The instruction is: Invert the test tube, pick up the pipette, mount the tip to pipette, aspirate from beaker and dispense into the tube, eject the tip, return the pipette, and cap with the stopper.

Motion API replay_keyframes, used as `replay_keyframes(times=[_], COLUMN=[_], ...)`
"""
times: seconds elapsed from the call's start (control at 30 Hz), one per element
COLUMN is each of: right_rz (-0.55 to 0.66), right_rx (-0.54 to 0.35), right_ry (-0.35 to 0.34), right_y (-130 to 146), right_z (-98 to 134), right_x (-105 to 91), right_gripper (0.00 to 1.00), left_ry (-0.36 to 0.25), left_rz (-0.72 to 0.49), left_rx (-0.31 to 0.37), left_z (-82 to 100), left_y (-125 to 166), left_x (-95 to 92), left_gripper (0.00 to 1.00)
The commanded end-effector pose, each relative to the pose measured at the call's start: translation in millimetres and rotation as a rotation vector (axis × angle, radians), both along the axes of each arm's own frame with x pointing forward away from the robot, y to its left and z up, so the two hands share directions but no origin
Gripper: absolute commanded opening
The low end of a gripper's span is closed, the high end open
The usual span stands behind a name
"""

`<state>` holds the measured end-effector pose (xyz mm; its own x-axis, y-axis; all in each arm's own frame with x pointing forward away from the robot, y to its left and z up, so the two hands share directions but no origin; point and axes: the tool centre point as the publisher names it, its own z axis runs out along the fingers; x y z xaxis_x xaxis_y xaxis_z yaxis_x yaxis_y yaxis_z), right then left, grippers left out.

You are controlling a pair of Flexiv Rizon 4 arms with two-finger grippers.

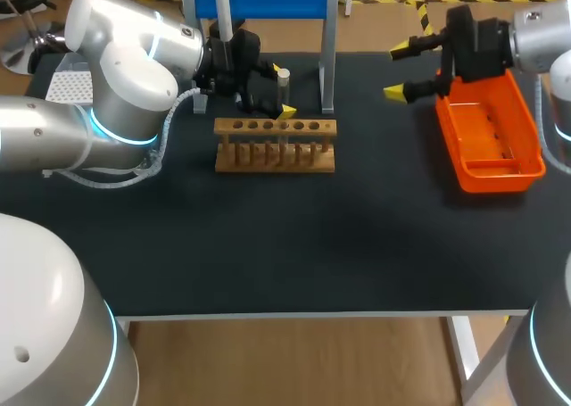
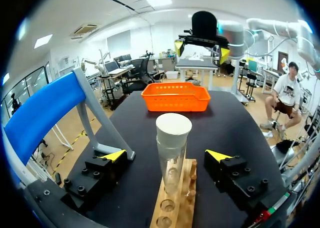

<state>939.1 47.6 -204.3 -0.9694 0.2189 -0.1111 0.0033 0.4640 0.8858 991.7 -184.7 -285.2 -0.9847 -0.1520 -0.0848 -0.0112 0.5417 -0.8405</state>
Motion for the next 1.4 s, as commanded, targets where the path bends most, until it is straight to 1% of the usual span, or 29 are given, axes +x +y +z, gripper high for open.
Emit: replay_keyframes(times=[0.03, 0.37, 0.9, 1.07, 1.4], right_rz=[-0.004, -0.004, -0.004, -0.004, -0.004], right_rx=[-0.001, -0.001, -0.001, -0.001, -0.001], right_ry=[-0.002, -0.002, -0.002, -0.002, -0.002], right_y=[-0.2, -0.2, -0.2, -0.2, -0.2], right_z=[-0.2, -0.2, -0.2, -0.2, -0.2], right_x=[-1.8, -1.8, -1.8, -1.8, -1.8], right_gripper=[1.00, 1.00, 1.00, 1.00, 1.00], left_ry=[0.000, 0.001, -0.005, -0.006, -0.018], left_rz=[0.002, 0.008, 0.075, 0.110, 0.208], left_rx=[0.002, 0.006, 0.027, 0.040, 0.050], left_z=[0.1, -0.4, 2.2, 4.2, 13.7], left_y=[-0.6, 2.0, 22.5, 35.3, 72.8], left_x=[-0.3, 0.8, 0.2, -0.7, -1.2], left_gripper=[1.00, 1.00, 1.00, 1.00, 1.00])
